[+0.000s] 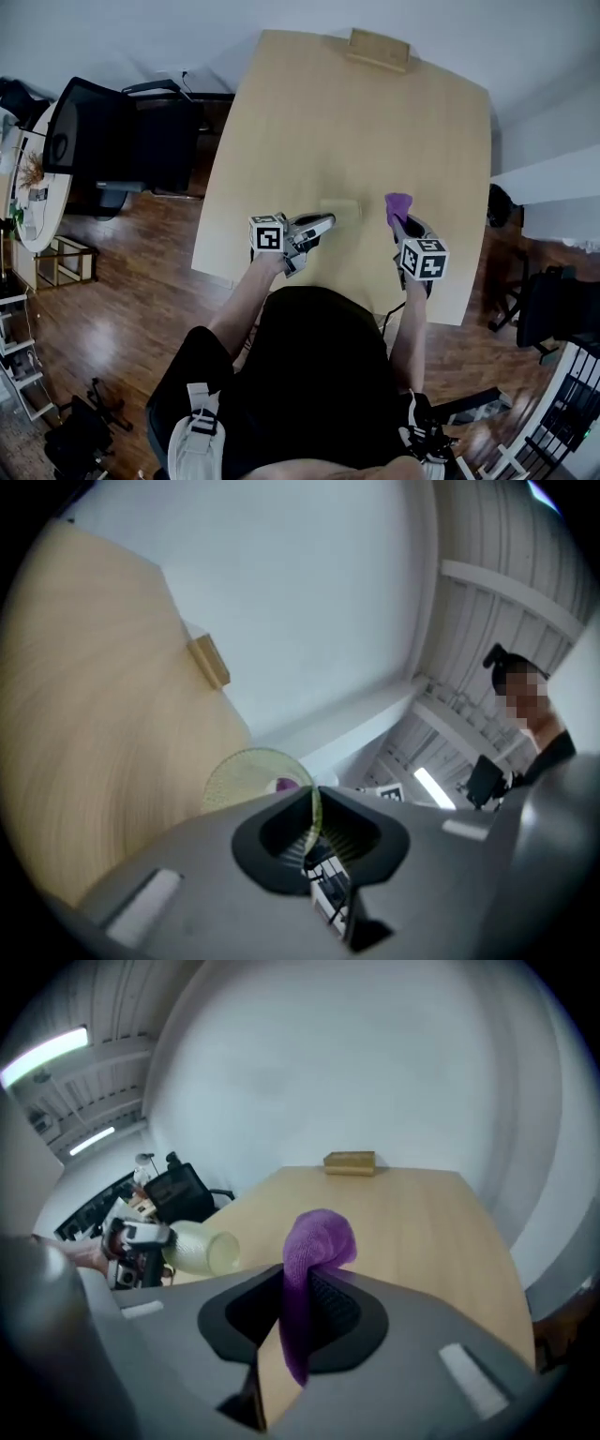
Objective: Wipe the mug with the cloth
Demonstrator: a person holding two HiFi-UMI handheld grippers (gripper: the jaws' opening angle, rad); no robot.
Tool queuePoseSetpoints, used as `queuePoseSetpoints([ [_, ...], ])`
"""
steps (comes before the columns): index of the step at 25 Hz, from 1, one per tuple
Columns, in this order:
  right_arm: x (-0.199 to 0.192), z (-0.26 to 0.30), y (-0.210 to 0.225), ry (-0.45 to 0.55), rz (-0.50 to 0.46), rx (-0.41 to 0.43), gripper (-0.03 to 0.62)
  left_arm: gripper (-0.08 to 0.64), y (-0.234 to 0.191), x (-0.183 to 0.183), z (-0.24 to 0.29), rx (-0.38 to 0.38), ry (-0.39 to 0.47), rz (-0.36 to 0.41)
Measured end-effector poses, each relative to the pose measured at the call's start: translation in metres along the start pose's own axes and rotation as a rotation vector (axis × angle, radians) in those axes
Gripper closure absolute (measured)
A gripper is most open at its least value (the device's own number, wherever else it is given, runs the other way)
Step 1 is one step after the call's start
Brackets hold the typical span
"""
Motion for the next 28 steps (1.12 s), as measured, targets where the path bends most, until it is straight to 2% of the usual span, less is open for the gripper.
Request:
queuePoseSetpoints([
  [3, 0.014, -0.005, -0.015, 0.103, 0.062, 0.092, 0.529, 0.518, -0.025, -0.014, -0.002, 0.041, -0.009, -0.155],
  [5, 0.017, 0.003, -0.035, 0.121, 0.049, 0.179, 0.529, 0.518, -0.040, -0.027, 0.000, 0.067, -0.037, -0.262],
  [9, -0.011, 0.031, -0.067, 0.025, -0.005, 0.283, 0.529, 0.518, -0.065, -0.061, 0.010, 0.086, -0.111, -0.439],
  [11, -0.035, 0.048, -0.070, -0.039, 0.013, 0.293, 0.529, 0.517, -0.077, -0.072, 0.013, 0.091, -0.135, -0.477],
  [15, -0.069, 0.075, -0.063, -0.088, 0.049, 0.268, 0.529, 0.512, -0.096, -0.080, 0.013, 0.107, -0.167, -0.425],
  [17, -0.074, 0.083, -0.059, -0.075, 0.070, 0.257, 0.529, 0.511, -0.100, -0.079, 0.009, 0.112, -0.185, -0.363],
  [20, -0.071, 0.093, -0.055, -0.042, 0.079, 0.250, 0.529, 0.464, -0.096, -0.072, 0.006, 0.077, -0.223, -0.235],
  [23, -0.066, 0.103, -0.053, -0.022, 0.070, 0.245, 0.529, 0.402, -0.094, -0.071, -0.003, 0.074, -0.299, -0.060],
  [26, -0.062, 0.112, -0.051, -0.011, 0.066, 0.251, 0.529, 0.420, -0.096, -0.065, -0.010, 0.119, -0.326, 0.119],
  [28, -0.060, 0.116, -0.050, -0.002, 0.076, 0.251, 0.529, 0.460, -0.097, -0.062, -0.009, 0.139, -0.333, 0.178],
])
Point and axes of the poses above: the fingertips, and each gripper's own axes: z forward along the fingers, y to its right, x out of its top, the point moved 5 cm from there along -z, backward along the fingers, and after that the axes turned 9 degrees about y, right-handed, at the moved point
